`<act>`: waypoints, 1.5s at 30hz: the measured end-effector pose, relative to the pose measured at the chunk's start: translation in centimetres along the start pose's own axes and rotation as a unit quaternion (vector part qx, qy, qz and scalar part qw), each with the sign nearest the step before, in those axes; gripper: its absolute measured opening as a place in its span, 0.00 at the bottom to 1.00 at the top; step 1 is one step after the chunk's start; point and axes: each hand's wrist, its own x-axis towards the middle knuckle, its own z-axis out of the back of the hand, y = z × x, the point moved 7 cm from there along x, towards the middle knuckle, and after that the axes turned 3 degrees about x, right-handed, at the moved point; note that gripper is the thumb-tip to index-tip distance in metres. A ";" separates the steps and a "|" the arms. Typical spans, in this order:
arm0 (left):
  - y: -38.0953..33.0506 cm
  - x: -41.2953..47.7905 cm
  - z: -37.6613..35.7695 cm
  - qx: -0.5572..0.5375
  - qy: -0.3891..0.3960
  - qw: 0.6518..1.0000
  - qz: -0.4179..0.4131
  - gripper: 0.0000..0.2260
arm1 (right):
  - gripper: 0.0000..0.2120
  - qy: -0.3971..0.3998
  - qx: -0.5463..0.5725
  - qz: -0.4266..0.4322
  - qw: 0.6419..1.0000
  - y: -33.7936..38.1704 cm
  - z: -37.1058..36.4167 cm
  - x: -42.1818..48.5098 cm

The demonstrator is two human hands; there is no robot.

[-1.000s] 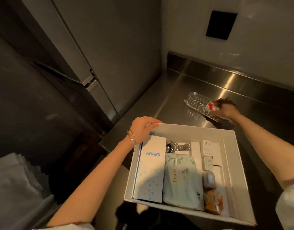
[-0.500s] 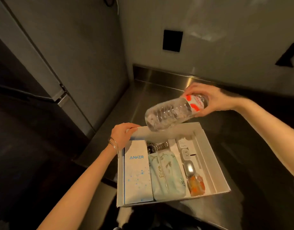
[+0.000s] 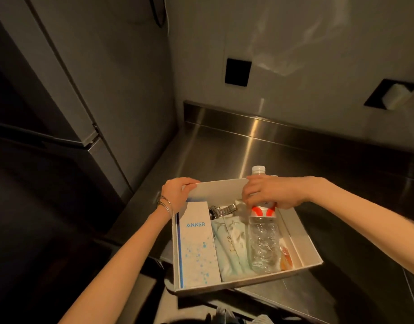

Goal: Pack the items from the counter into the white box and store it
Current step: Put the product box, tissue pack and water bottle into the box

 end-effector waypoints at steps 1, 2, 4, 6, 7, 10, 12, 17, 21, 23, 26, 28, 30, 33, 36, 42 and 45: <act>0.1 0.0 0.0 0.000 -0.001 1.000 0.001 0.11 | 0.22 -0.006 0.005 0.005 1.000 0.0 0.0 0.3; 0.2 0.0 0.0 -0.001 -0.002 1.000 0.002 0.11 | 0.22 -0.012 0.007 0.016 1.000 0.2 0.0 0.5; 0.2 -0.1 0.0 0.001 -0.004 1.000 0.000 0.11 | 0.23 -0.018 0.003 0.043 0.999 0.8 -0.2 1.2; 0.1 -0.1 0.0 0.003 -0.005 1.000 -0.011 0.11 | 0.21 -0.026 -0.002 0.069 0.997 1.4 -0.3 1.9; 0.0 -0.1 0.1 0.003 -0.006 1.000 -0.013 0.11 | 0.20 -0.031 -0.005 0.078 0.996 1.6 -0.3 2.3; -0.1 0.0 0.1 0.003 -0.010 1.000 -0.016 0.11 | 0.21 -0.045 -0.024 0.104 0.993 2.1 -0.2 3.2; 0.0 0.0 0.2 0.004 -0.010 1.000 -0.014 0.11 | 0.22 -0.052 -0.048 0.123 0.990 2.7 -0.3 3.8; 0.3 0.2 0.0 0.004 -0.007 1.000 -0.008 0.11 | 0.24 -0.036 -0.066 0.068 0.995 2.0 -0.9 3.1; 0.3 0.2 0.0 0.003 -0.009 1.000 -0.008 0.11 | 0.24 0.006 0.013 -0.011 1.000 0.0 -1.3 1.4; 0.4 0.2 -0.1 0.006 -0.010 1.000 -0.009 0.11 | 0.25 0.035 0.048 -0.038 0.997 -0.6 -2.1 1.1; 0.5 0.2 -0.1 0.010 -0.010 1.000 -0.009 0.11 | 0.26 0.022 0.072 -0.034 0.997 -0.7 -3.0 1.6; 0.5 0.3 -0.1 0.011 -0.011 1.000 -0.007 0.11 | 0.26 0.025 0.093 -0.037 0.995 -1.0 -3.6 1.8; 0.5 0.3 -0.1 0.015 -0.011 1.000 -0.010 0.11 | 0.26 0.036 0.116 -0.048 0.991 -1.4 -4.1 1.8; 0.5 0.3 -0.1 0.015 -0.014 1.000 -0.011 0.11 | 0.27 0.031 0.128 -0.068 0.989 -1.8 -4.7 1.5; 0.3 0.2 0.0 0.011 -0.018 1.000 -0.017 0.11 | 0.27 0.023 0.110 -0.095 0.989 -2.0 -5.7 1.0; -0.2 0.1 0.1 0.012 -0.013 0.999 -0.028 0.11 | 0.27 -0.024 0.167 -0.131 0.977 0.1 -4.4 0.1; -0.2 -0.4 0.6 -0.012 -0.041 0.999 -0.033 0.11 | 0.23 -0.061 0.248 -0.152 0.955 1.6 -3.4 -0.9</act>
